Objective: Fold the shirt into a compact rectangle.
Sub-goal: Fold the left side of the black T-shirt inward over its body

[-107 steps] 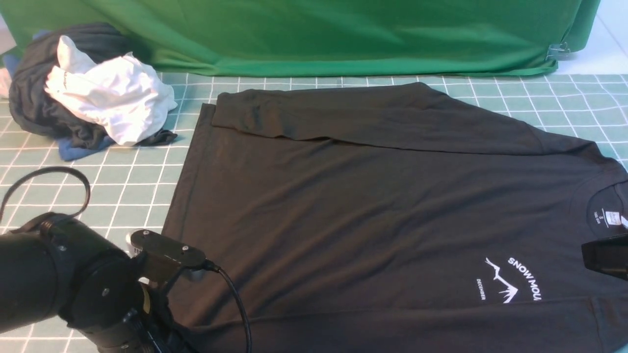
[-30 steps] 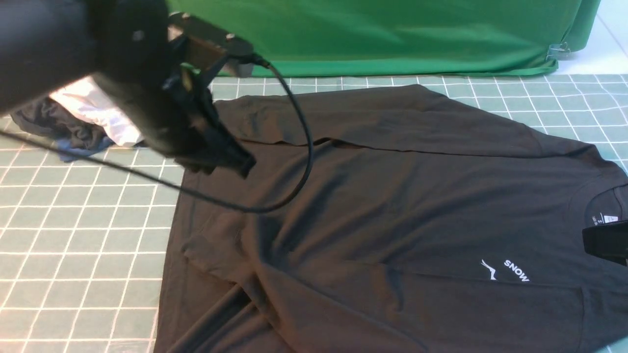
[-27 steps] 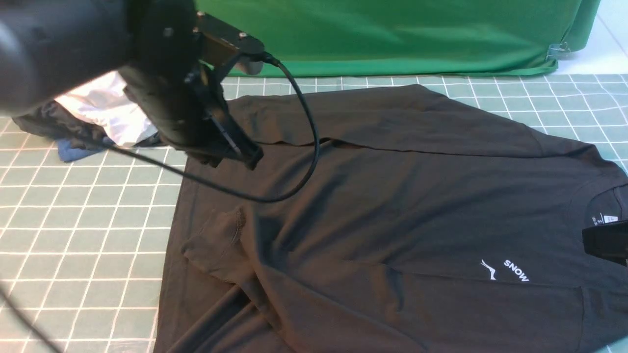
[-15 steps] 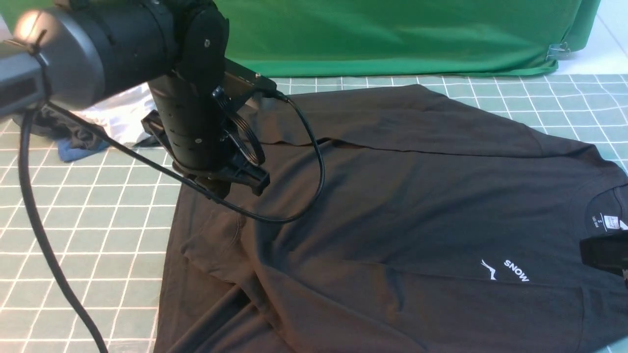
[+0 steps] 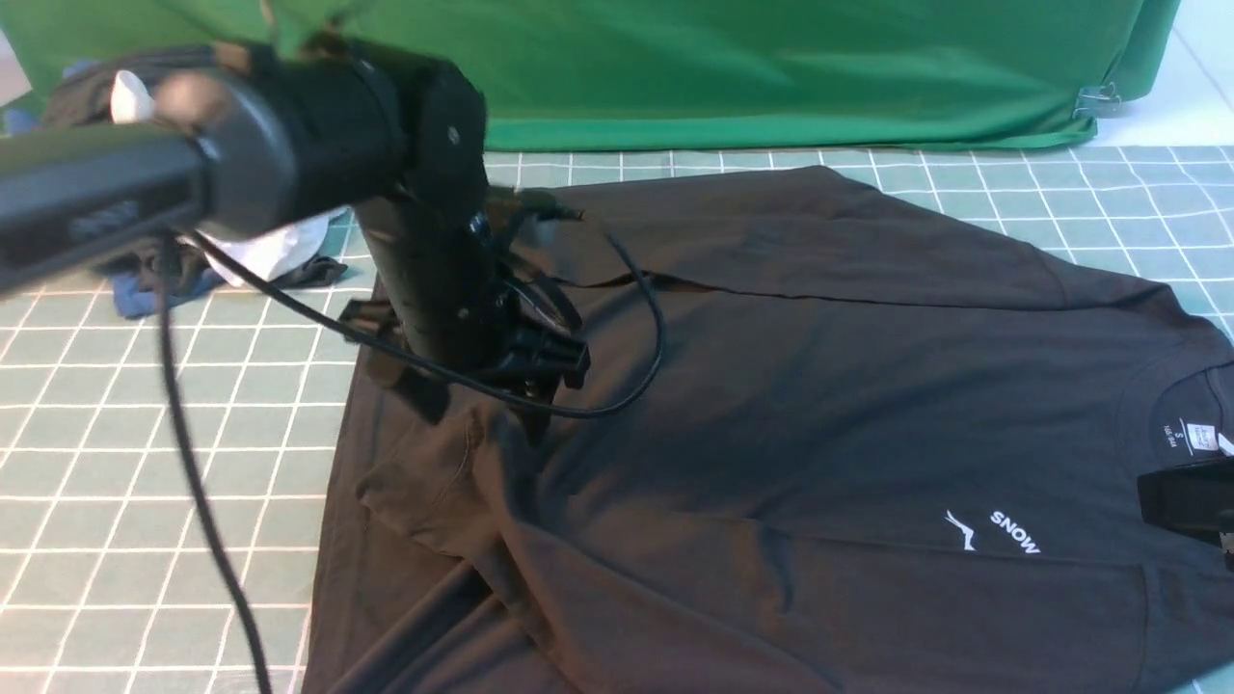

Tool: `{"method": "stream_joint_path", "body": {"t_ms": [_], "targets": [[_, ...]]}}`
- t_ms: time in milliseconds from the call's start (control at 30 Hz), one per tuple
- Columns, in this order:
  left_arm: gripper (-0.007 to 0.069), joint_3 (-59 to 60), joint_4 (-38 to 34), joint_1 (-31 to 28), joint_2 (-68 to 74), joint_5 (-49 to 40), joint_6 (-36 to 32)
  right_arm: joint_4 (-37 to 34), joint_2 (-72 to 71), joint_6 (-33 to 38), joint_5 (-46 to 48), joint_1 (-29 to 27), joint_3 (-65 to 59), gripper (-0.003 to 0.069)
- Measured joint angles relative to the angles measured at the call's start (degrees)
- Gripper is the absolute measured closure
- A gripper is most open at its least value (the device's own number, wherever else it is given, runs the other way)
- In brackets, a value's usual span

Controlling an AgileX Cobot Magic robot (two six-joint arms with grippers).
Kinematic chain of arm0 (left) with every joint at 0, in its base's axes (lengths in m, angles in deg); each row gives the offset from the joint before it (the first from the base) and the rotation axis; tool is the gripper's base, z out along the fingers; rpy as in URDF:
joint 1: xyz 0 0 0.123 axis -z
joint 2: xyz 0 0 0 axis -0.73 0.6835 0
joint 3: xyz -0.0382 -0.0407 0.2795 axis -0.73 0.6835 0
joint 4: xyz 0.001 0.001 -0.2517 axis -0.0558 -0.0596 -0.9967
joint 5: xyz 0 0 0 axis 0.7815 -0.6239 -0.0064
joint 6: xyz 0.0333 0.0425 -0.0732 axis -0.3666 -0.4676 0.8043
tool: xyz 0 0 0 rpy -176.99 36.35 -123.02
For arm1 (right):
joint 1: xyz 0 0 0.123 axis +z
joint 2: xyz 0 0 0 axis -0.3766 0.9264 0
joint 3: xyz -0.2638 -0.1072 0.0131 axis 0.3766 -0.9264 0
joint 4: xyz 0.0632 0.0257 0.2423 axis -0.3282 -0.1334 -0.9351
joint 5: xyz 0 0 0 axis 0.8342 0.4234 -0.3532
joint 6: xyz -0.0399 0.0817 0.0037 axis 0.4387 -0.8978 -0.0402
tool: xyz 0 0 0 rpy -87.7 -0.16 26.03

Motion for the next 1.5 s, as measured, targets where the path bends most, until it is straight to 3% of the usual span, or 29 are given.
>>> {"method": "stream_joint_path", "body": {"t_ms": [67,167,267,300,400,433,567,867,1300,1400,1500], "targets": [[-0.0037,0.0,0.9,-0.1,2.0,1.1,2.6,0.0,0.0,0.0,-0.1,0.0,0.0,0.0566],[-0.0009,0.0,0.9,-0.1,4.0,1.7,3.6,0.0,0.0,0.0,-0.2,0.0,0.0,0.0566],[0.0128,0.0,0.9,-0.1,5.7,1.8,3.8,0.0,0.0,0.0,-0.3,0.0,0.0,0.0565],[0.0143,0.0,0.9,-0.1,5.9,1.8,3.8,0.0,0.0,0.0,-0.3,0.0,0.0,0.0564],[0.0473,0.0,1.6,-0.1,6.4,2.4,3.3,0.0,0.0,0.0,-0.4,0.0,0.0,0.056],[0.0532,0.0,2.0,-0.1,6.0,2.5,3.0,0.0,0.0,0.0,-0.4,0.0,0.0,0.0559],[0.061,-1.1,4.8,-0.1,3.2,2.6,3.1,0.0,0.0,0.0,-0.4,0.0,0.0,0.0555],[0.0622,-12.7,12.5,-0.1,-0.8,0.7,5.6,0.0,0.0,0.0,-2.7,0.0,0.0,0.0546],[0.062,-24.0,25.0,-0.1,12.7,-0.2,8.8,0.0,0.0,0.0,-4.0,0.0,0.0,0.0535],[0.0603,-24.5,25.0,-0.1,13.4,0.0,8.5,0.0,0.0,0.0,-4.0,0.0,0.0,0.0535],[0.0538,-24.6,23.1,-0.1,13.5,0.7,8.4,0.0,0.0,0.0,-4.0,0.0,0.0,0.0534]]}}
